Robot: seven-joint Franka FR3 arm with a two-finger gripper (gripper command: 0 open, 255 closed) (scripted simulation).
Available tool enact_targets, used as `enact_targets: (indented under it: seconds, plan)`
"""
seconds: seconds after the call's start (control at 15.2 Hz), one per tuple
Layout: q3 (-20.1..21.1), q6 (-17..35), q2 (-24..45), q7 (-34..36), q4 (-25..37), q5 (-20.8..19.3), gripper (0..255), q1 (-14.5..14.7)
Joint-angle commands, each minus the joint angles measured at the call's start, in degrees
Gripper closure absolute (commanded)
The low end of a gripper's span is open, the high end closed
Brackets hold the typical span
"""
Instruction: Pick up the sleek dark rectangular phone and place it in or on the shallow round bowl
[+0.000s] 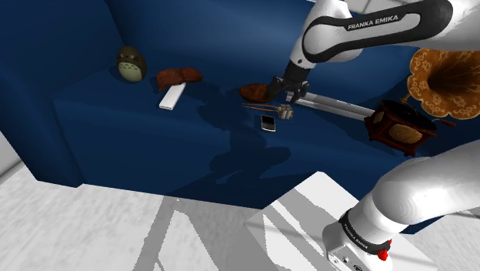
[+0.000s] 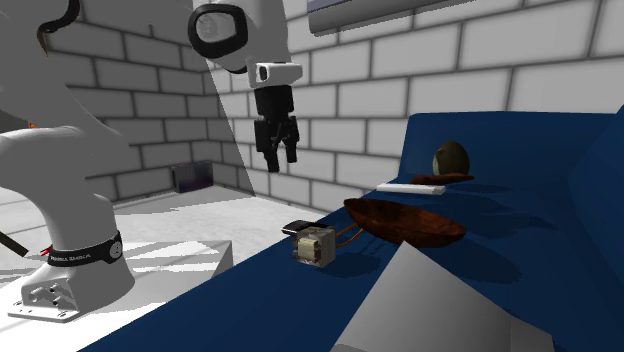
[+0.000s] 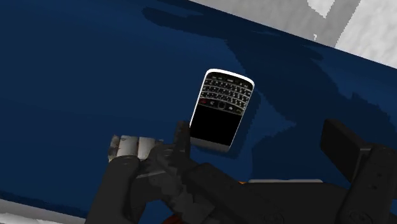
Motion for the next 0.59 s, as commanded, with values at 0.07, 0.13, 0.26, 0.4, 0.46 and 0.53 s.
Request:
enact_targets:
  seconds: [0.07,0.13,0.26,0.4,0.46,0.53]
  plan:
    - [-0.1,5.1,5.8,2.3,0.3,-0.3,0,-1.2]
    - [-0.1,6.6,7.8,3.0,0.6,-0.4,0,-1.6]
    - [-0.3,9.5,11.9,4.5,1.5,-0.6,0,-2.3]
    - [-0.6,12.2,16.0,6.0,2.5,-0.9,0,-3.0]
    - [-0.7,12.6,16.7,6.2,2.7,-0.9,0,-3.1]
    - [-0.7,13.4,17.3,6.2,2.5,-1.0,0,-3.0]
